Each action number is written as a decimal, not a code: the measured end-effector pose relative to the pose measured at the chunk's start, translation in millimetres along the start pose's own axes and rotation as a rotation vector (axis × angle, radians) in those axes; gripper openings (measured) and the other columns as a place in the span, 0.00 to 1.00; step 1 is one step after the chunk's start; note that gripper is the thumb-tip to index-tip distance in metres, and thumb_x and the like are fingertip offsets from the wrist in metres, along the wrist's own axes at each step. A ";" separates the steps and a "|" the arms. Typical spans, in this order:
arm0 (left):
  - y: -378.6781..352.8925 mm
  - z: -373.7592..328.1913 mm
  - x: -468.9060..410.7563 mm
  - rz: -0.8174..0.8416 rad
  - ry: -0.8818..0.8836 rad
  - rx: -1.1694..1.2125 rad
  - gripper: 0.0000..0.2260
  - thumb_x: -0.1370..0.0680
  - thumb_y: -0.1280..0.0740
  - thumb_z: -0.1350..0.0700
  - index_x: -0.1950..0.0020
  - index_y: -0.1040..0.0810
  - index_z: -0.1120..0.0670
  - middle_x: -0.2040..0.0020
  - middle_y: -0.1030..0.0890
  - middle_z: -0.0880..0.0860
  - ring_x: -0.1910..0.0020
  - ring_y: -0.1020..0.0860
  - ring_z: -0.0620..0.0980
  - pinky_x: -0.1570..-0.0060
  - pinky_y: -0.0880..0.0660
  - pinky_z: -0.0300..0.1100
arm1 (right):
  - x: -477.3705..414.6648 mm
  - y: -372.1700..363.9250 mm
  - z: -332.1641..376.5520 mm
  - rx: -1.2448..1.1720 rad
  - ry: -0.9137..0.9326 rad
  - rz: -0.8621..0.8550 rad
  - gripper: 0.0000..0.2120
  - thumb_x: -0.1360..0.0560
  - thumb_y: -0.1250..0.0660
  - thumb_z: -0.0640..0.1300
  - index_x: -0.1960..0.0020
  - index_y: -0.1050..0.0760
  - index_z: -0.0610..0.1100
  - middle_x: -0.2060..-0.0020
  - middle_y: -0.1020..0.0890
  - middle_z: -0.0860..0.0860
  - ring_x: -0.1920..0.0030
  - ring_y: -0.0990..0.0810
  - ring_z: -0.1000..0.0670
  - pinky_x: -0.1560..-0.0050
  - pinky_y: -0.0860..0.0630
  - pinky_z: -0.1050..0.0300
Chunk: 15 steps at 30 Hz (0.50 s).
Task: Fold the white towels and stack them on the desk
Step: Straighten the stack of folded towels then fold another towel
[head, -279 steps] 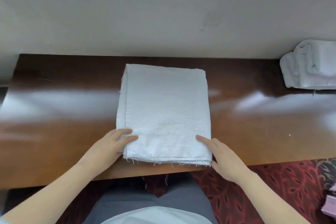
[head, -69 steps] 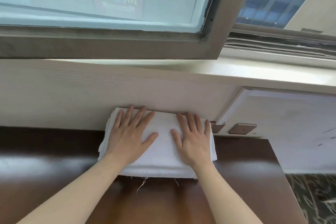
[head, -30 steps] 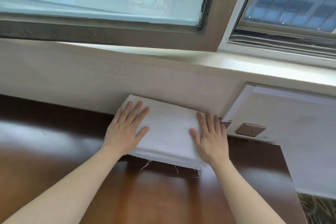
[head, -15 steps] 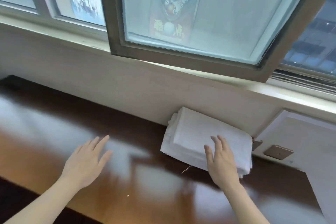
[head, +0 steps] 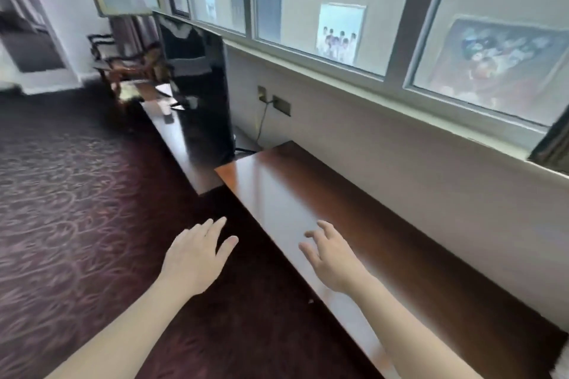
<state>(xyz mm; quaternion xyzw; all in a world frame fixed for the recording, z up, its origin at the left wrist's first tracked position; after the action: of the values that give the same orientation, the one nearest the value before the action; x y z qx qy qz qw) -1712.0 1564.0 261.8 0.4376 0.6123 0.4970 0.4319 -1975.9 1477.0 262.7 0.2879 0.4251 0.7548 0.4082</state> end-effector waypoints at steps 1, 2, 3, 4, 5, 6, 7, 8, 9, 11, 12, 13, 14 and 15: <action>9.8 25.4 -6.5 -0.021 0.039 0.005 0.42 0.25 0.65 0.29 0.24 0.33 0.51 0.30 0.25 0.52 0.34 0.25 0.52 0.34 0.31 0.50 | -25.4 -7.1 27.9 0.017 0.050 0.027 0.32 0.21 0.54 0.66 0.26 0.34 0.47 0.22 0.43 0.47 0.23 0.42 0.47 0.25 0.43 0.51; 19.7 46.7 -13.0 -0.040 0.074 0.008 0.44 0.25 0.66 0.28 0.25 0.32 0.52 0.30 0.25 0.53 0.35 0.25 0.52 0.34 0.30 0.51 | -48.7 -12.8 52.3 0.029 0.097 0.044 0.35 0.23 0.56 0.67 0.26 0.34 0.48 0.22 0.43 0.46 0.23 0.42 0.47 0.25 0.43 0.51; 26.7 69.3 -21.2 -0.061 0.109 0.007 0.45 0.26 0.68 0.29 0.25 0.31 0.53 0.31 0.24 0.53 0.36 0.24 0.53 0.36 0.30 0.51 | -72.0 -18.5 77.2 0.038 0.141 0.058 0.35 0.23 0.56 0.68 0.26 0.34 0.48 0.22 0.42 0.46 0.23 0.42 0.47 0.26 0.43 0.52; 32.5 92.6 -29.8 -0.077 0.141 0.005 0.45 0.25 0.69 0.29 0.26 0.30 0.53 0.32 0.23 0.53 0.37 0.23 0.53 0.36 0.29 0.51 | -97.3 -25.2 100.5 0.042 0.186 0.066 0.32 0.21 0.54 0.65 0.26 0.34 0.47 0.23 0.40 0.47 0.23 0.42 0.47 0.26 0.43 0.53; 35.7 112.1 -37.3 -0.090 0.166 0.004 0.45 0.25 0.69 0.29 0.26 0.30 0.53 0.32 0.23 0.54 0.37 0.23 0.53 0.37 0.29 0.51 | -118.7 -30.8 118.8 0.046 0.225 0.068 0.29 0.18 0.51 0.62 0.26 0.34 0.46 0.24 0.39 0.47 0.23 0.42 0.47 0.26 0.44 0.54; 38.3 137.1 -47.6 -0.103 0.199 0.003 0.45 0.26 0.69 0.29 0.26 0.30 0.52 0.32 0.23 0.54 0.36 0.23 0.53 0.36 0.29 0.51 | -147.3 -39.2 140.3 0.048 0.275 0.059 0.27 0.17 0.50 0.60 0.25 0.35 0.46 0.25 0.37 0.47 0.23 0.41 0.47 0.26 0.43 0.55; 40.5 160.7 -57.6 -0.118 0.233 -0.001 0.46 0.26 0.70 0.29 0.25 0.32 0.51 0.30 0.25 0.54 0.34 0.25 0.53 0.34 0.31 0.51 | -176.3 -47.6 159.9 0.050 0.320 0.046 0.26 0.17 0.49 0.59 0.25 0.35 0.45 0.26 0.35 0.48 0.24 0.39 0.48 0.27 0.42 0.55; 41.1 186.1 -71.0 -0.128 0.267 -0.020 0.46 0.28 0.72 0.28 0.24 0.34 0.50 0.28 0.27 0.54 0.31 0.27 0.52 0.31 0.33 0.50 | -208.3 -58.4 179.9 0.052 0.359 0.040 0.26 0.17 0.48 0.59 0.24 0.36 0.45 0.26 0.33 0.48 0.24 0.38 0.47 0.26 0.41 0.54; 44.0 209.5 -86.4 -0.128 0.302 -0.048 0.47 0.29 0.73 0.28 0.22 0.37 0.49 0.26 0.30 0.53 0.29 0.30 0.52 0.29 0.36 0.50 | -238.9 -68.8 199.1 0.037 0.383 0.045 0.26 0.17 0.48 0.58 0.23 0.39 0.46 0.26 0.33 0.49 0.24 0.38 0.47 0.26 0.41 0.52; 52.7 251.5 -124.6 -0.093 0.358 -0.062 0.45 0.29 0.71 0.28 0.21 0.41 0.48 0.23 0.35 0.53 0.25 0.34 0.52 0.26 0.40 0.50 | -296.6 -86.6 234.4 -0.022 0.422 0.055 0.27 0.17 0.47 0.58 0.21 0.44 0.49 0.24 0.34 0.52 0.23 0.40 0.46 0.24 0.40 0.47; 58.8 269.9 -143.9 -0.093 0.381 -0.046 0.42 0.27 0.68 0.28 0.21 0.42 0.48 0.22 0.36 0.53 0.25 0.36 0.52 0.26 0.41 0.50 | -323.4 -96.0 251.7 -0.037 0.438 0.065 0.27 0.17 0.47 0.58 0.21 0.45 0.50 0.24 0.35 0.53 0.23 0.40 0.45 0.24 0.41 0.45; 67.2 289.5 -166.2 -0.121 0.387 -0.039 0.41 0.26 0.65 0.28 0.21 0.41 0.47 0.22 0.36 0.53 0.24 0.36 0.52 0.25 0.41 0.50 | -350.4 -103.9 271.0 -0.044 0.459 0.066 0.27 0.17 0.47 0.57 0.21 0.45 0.50 0.24 0.36 0.53 0.23 0.41 0.45 0.24 0.41 0.44; 76.4 308.1 -188.0 -0.154 0.381 -0.049 0.40 0.25 0.64 0.29 0.21 0.40 0.47 0.22 0.35 0.52 0.24 0.36 0.51 0.26 0.41 0.50 | -376.0 -110.5 289.5 -0.042 0.478 0.066 0.27 0.17 0.48 0.57 0.21 0.45 0.50 0.23 0.36 0.54 0.23 0.41 0.45 0.24 0.42 0.44; 85.4 323.2 -205.3 -0.174 0.374 -0.063 0.39 0.26 0.64 0.29 0.21 0.40 0.47 0.23 0.34 0.52 0.25 0.35 0.51 0.26 0.40 0.50 | -396.4 -114.3 305.7 -0.028 0.493 0.064 0.27 0.17 0.48 0.57 0.21 0.45 0.50 0.23 0.36 0.53 0.23 0.41 0.45 0.25 0.42 0.44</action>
<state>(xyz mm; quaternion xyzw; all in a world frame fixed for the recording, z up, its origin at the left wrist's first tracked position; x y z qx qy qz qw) -1341.3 1451.0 322.4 0.2694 0.7013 0.5494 0.3657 -1495.9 1294.9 272.2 0.1025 0.4920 0.8207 0.2718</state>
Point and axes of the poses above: each hand's wrist, its own x-axis away from the middle knuckle, its own y-axis out of the back of the hand, z = x × y, the point moved 2 cm from there along -x, towards the middle knuckle
